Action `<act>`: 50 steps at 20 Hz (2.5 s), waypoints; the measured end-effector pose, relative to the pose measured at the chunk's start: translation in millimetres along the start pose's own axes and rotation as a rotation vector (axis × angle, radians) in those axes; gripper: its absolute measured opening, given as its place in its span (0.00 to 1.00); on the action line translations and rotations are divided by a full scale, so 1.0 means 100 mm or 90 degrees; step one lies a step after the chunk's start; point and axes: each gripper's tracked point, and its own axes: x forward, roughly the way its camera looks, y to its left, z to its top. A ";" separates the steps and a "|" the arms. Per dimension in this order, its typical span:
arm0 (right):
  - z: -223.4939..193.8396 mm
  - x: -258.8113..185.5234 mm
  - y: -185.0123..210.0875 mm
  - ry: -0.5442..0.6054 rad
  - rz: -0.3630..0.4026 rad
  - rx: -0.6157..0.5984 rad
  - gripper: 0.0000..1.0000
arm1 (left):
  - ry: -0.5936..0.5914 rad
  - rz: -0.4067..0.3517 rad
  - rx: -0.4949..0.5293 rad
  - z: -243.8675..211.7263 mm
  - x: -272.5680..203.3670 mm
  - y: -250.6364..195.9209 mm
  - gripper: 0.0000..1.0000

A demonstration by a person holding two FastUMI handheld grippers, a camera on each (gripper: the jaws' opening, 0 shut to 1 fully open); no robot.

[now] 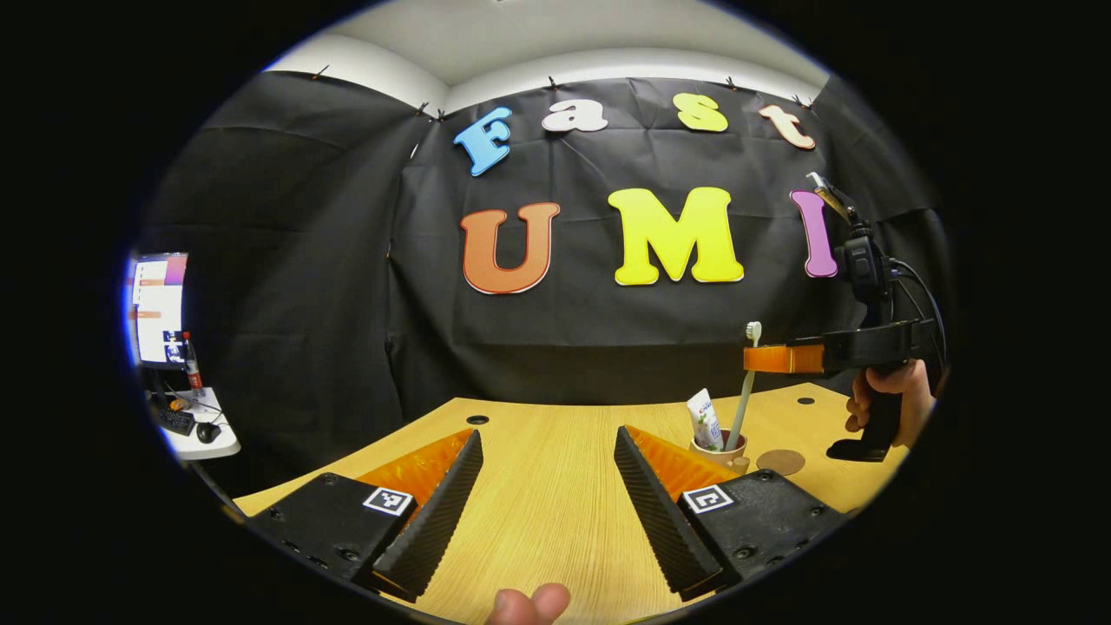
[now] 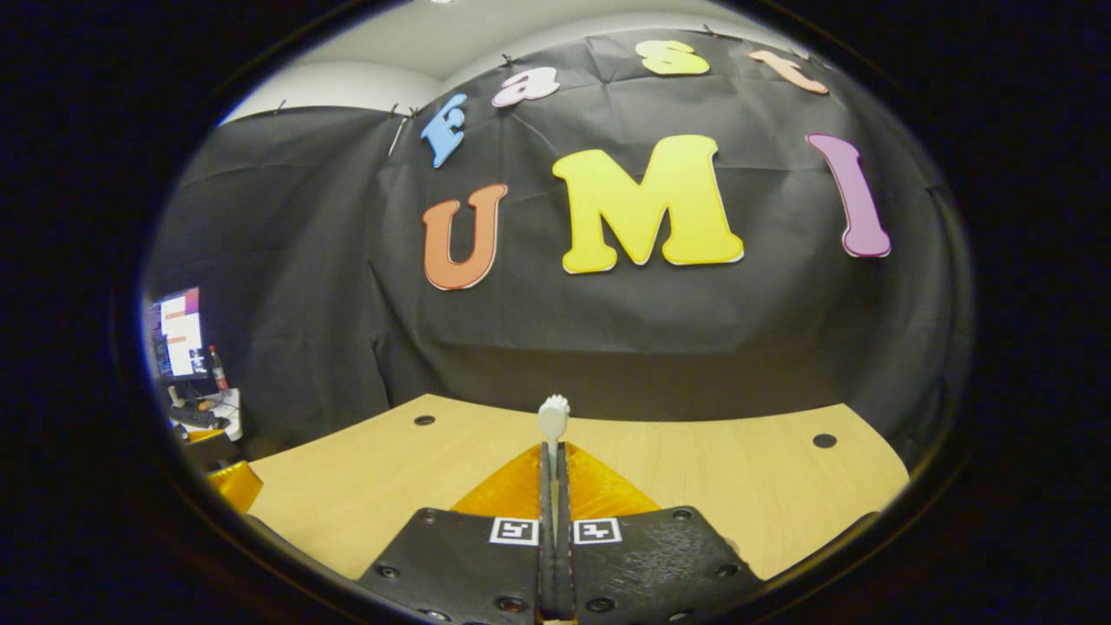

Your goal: Put the toothbrush and toothpaste on the desktop into the cup, then pick up the cup and place it on the coaster on the desktop.

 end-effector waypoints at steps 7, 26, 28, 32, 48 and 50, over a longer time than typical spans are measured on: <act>-0.17 -0.02 0.17 0.025 0.030 -0.060 0.49 | 0.011 -0.001 -0.005 -0.03 0.02 0.00 0.97; -0.05 -1.13 -0.52 -0.055 -0.037 0.003 0.94 | 0.050 -0.068 -0.008 0.01 0.07 -0.66 0.97; -0.08 -1.39 -0.70 -0.061 -0.054 0.007 0.94 | 0.062 -0.096 0.003 0.06 0.10 -0.86 0.97; -0.43 -1.91 -1.05 -0.033 -0.090 0.003 0.95 | 0.096 -0.154 -0.014 0.15 0.18 -1.20 0.97; -1.12 -2.95 -1.46 0.018 -0.072 -0.049 0.96 | 0.654 -0.260 0.088 -0.74 0.63 -1.88 0.97; -1.05 -3.00 -1.50 -0.004 -0.081 -0.058 0.94 | 0.720 -0.258 0.069 -0.88 0.62 -1.85 1.00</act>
